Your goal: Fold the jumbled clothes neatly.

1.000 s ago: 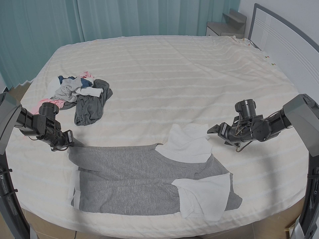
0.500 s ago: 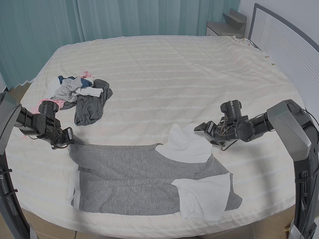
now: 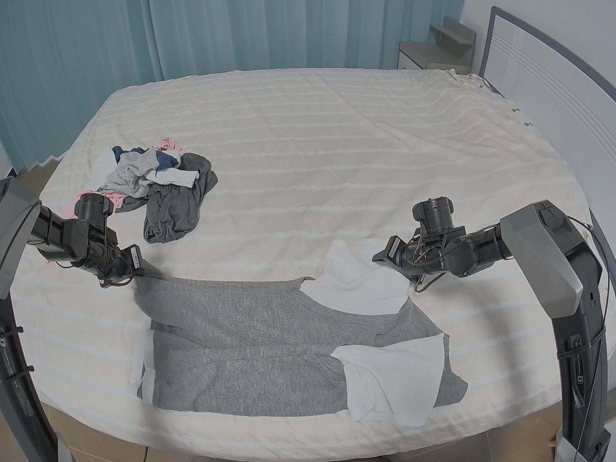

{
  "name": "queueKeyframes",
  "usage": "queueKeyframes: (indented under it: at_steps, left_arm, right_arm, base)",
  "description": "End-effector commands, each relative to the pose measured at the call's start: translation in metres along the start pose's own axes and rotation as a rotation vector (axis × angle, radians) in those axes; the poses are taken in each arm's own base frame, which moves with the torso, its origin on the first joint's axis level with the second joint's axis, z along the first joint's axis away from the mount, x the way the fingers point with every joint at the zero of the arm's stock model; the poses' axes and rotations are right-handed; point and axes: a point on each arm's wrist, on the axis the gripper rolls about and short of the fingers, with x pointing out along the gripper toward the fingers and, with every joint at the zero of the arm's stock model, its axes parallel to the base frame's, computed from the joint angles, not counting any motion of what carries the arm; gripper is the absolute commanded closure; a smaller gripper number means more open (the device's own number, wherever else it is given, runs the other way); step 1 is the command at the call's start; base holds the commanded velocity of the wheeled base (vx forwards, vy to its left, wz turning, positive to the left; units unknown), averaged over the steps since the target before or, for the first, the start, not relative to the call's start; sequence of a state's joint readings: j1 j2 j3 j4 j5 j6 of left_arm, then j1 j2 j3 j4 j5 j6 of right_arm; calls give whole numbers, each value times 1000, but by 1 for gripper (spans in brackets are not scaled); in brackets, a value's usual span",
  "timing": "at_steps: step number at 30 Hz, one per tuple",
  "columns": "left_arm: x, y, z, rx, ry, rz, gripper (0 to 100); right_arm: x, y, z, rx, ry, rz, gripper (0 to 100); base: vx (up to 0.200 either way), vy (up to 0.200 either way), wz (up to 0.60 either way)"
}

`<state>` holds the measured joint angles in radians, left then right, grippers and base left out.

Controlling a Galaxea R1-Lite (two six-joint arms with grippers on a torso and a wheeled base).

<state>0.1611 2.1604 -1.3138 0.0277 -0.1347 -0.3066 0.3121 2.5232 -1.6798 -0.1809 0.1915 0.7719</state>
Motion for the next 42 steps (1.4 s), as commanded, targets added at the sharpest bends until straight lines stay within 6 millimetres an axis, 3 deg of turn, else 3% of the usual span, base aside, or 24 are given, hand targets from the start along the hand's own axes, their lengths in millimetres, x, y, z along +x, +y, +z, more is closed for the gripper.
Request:
queueKeyframes:
  at_steps: [1,18,33,42]
  left_arm:
    - [1,0,-1,2,2,4,100]
    - [-16,-6,6,17,-57,26,100]
    - [-15,-15,9,28,-139,40,100]
    - [-31,-19,11,41,-161,15,100]
  right_arm:
    - [-5,5,5,2,-14,16,100]
    - [-42,40,37,-23,-130,144,100]
    - [-59,55,50,-18,-190,203,100]
    - [-73,61,57,-23,-197,232,100]
  base:
    - [0,0,0]
    - [0,0,0]
    - [0,0,0]
    - [0,0,0]
